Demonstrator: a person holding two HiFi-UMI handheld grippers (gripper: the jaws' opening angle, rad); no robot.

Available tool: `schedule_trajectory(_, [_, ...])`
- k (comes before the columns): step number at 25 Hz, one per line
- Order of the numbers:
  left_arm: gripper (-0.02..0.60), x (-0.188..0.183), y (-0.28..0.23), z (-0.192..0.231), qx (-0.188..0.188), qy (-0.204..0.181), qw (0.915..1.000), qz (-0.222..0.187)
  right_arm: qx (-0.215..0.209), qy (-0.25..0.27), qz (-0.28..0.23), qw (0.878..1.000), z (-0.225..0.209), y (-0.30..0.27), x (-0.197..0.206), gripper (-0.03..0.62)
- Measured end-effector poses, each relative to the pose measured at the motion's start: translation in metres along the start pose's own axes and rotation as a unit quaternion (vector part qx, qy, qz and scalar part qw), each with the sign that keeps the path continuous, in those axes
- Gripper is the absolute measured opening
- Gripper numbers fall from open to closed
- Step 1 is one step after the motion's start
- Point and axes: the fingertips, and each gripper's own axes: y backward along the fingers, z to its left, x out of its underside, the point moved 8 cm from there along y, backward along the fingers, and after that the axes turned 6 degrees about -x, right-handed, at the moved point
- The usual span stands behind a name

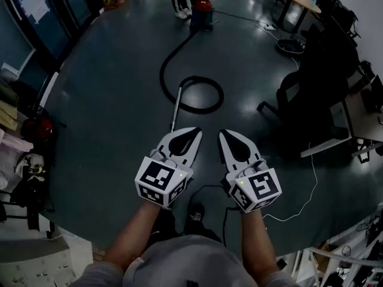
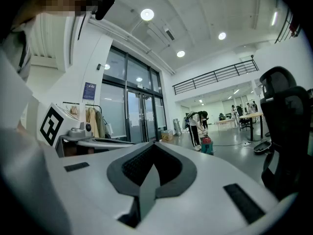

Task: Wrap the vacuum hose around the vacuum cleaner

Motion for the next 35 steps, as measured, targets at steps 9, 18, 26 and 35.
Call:
schedule_trajectory(9, [0.008, 0.006, -0.006, -0.004, 0.001, 0.002, 1.0000, 0.008, 0.000, -0.014, 0.002, 1.000, -0.007, 0.002, 0.006, 0.005])
schedule_trajectory(18, [0.008, 0.011, -0.012, 0.001, -0.002, 0.002, 0.9998, 0.018, -0.003, -0.019, 0.011, 1.000, -0.014, -0.002, 0.010, 0.005])
schedule_trajectory(26, [0.008, 0.019, -0.031, 0.016, -0.015, -0.001, 0.9992, 0.036, -0.005, -0.027, 0.022, 0.999, -0.040, -0.010, 0.019, 0.005])
schedule_trajectory(35, [0.008, 0.027, -0.053, 0.048, -0.040, 0.001, 0.9974, 0.060, -0.020, -0.037, 0.041, 0.998, -0.069, -0.035, 0.030, 0.005])
